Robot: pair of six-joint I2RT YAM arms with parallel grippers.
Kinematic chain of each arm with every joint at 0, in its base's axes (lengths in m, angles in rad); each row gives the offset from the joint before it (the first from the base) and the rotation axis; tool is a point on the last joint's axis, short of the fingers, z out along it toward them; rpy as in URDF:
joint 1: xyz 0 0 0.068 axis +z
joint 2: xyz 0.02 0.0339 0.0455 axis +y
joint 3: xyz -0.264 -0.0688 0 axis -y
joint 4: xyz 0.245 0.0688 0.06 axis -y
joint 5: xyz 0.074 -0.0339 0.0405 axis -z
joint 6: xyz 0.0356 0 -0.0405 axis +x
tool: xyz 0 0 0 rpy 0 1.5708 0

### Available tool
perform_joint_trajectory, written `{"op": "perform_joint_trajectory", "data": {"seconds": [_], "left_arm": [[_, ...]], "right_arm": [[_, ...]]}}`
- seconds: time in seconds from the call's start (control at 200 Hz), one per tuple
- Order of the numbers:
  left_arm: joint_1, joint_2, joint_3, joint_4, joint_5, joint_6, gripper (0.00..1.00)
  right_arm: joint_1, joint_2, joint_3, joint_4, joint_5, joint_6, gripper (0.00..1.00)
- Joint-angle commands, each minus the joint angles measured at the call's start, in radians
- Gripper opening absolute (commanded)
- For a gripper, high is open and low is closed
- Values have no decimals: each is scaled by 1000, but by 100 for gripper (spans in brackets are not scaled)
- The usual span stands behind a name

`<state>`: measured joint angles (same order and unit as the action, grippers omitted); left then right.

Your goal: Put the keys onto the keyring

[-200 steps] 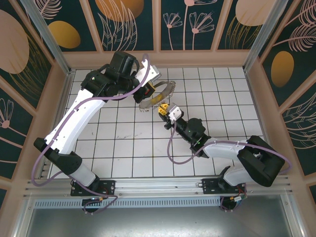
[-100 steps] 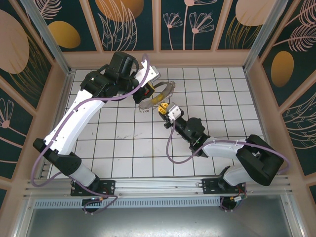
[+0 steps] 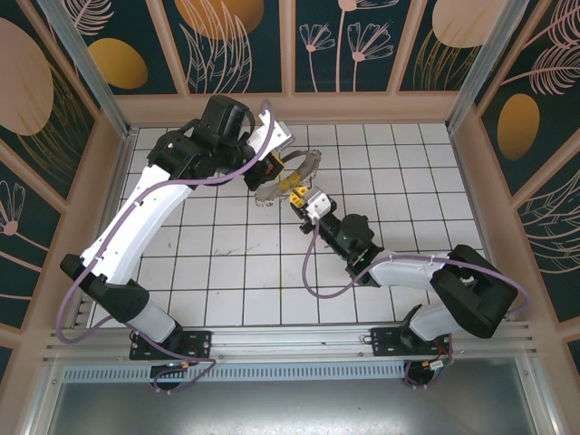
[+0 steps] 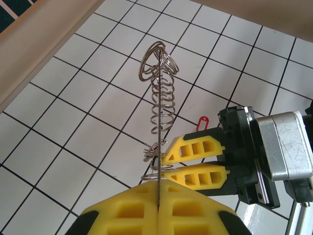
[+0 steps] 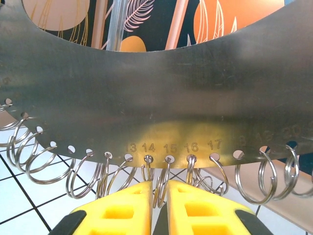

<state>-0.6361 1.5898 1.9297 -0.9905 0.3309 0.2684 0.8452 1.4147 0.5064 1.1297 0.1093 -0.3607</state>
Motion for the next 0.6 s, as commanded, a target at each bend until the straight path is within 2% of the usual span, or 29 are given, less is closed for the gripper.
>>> {"op": "perform_joint_trajectory", "data": {"seconds": [0.0, 0.596], "left_arm": [[-7, -37, 0, 33, 2, -9, 0], [-7, -28, 8, 28, -2, -9, 0]], "right_arm": [[-7, -18, -1, 34, 15, -7, 14], [-26, -68, -20, -34, -27, -38, 17]]}}
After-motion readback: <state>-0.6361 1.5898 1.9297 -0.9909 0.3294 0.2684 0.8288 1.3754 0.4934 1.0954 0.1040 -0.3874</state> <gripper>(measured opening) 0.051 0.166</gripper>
